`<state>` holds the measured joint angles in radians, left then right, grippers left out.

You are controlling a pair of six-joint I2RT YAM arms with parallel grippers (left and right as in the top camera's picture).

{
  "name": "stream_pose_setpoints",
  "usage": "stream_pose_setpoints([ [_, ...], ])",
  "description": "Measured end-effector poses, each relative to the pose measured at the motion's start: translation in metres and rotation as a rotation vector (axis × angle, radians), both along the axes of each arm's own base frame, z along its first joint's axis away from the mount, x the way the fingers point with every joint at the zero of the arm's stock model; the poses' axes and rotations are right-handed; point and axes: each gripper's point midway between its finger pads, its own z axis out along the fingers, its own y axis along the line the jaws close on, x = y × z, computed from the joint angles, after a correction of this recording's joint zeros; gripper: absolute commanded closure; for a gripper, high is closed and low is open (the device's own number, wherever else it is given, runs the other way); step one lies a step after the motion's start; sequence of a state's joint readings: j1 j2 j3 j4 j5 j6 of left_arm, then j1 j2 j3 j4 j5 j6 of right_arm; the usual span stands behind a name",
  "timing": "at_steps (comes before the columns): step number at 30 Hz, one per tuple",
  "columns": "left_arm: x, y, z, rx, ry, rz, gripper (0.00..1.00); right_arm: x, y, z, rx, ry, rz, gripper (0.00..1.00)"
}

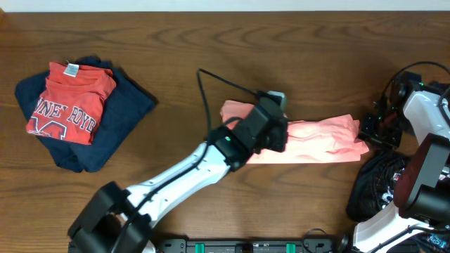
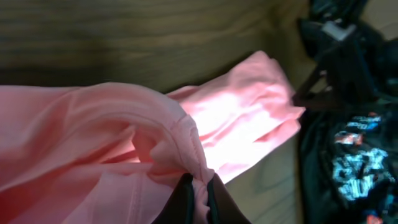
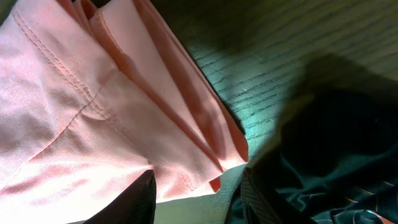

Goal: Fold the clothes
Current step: 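Fold the pink shirt's left end rightward over toward the right gripper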

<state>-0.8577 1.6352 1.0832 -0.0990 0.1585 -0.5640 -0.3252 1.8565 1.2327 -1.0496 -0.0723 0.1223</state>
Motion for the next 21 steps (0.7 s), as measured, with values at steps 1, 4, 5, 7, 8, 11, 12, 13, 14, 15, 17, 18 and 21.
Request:
stream_pose_setpoints([
  [1,-0.001,-0.004,-0.001,-0.009,0.001,-0.002,0.94,0.0,0.0,0.0,0.0,0.0,0.0,0.57],
  [4,-0.005,-0.015,-0.004,-0.024,0.0,-0.014,0.94,0.0,0.0,0.0,0.0,0.0,0.0,0.57],
  [5,-0.006,-0.017,-0.007,-0.024,0.007,-0.015,0.94,0.0,0.0,0.0,0.0,0.0,0.0,0.57],
  [7,-0.008,-0.02,-0.016,-0.02,0.029,-0.009,0.94,0.0,0.0,0.0,0.0,0.0,0.0,0.57],
  [8,-0.008,-0.022,-0.019,-0.022,0.039,-0.006,0.94,0.0,0.0,0.0,0.001,0.0,0.0,0.57],
  [11,-0.006,-0.03,-0.025,-0.051,0.048,-0.01,0.73,0.0,0.0,0.0,0.0,0.0,0.0,0.57],
  [12,-0.004,-0.034,-0.023,-0.067,0.041,-0.015,0.61,0.0,0.0,0.0,0.001,0.0,0.0,0.57],
  [13,-0.003,-0.039,-0.018,-0.092,0.025,-0.028,0.49,0.0,0.0,0.0,0.001,0.001,0.0,0.57],
  [14,-0.002,-0.044,-0.011,-0.12,0.002,-0.05,0.44,0.0,0.0,0.0,0.002,0.001,0.0,0.57],
  [15,-0.001,-0.049,-0.004,-0.15,-0.014,-0.07,0.43,-0.001,0.001,0.0,0.003,0.003,0.0,0.57],
  [17,-0.002,-0.054,0.011,-0.193,-0.046,-0.116,0.43,-0.001,0.001,0.0,0.004,0.003,0.0,0.56],
  [18,-0.001,-0.052,0.016,-0.202,-0.054,-0.125,0.43,-0.001,0.001,0.0,0.004,0.004,0.0,0.55],
  [21,0.007,-0.034,0.034,-0.206,-0.073,-0.123,0.43,0.0,0.003,0.0,0.019,-0.001,0.0,0.53],
])
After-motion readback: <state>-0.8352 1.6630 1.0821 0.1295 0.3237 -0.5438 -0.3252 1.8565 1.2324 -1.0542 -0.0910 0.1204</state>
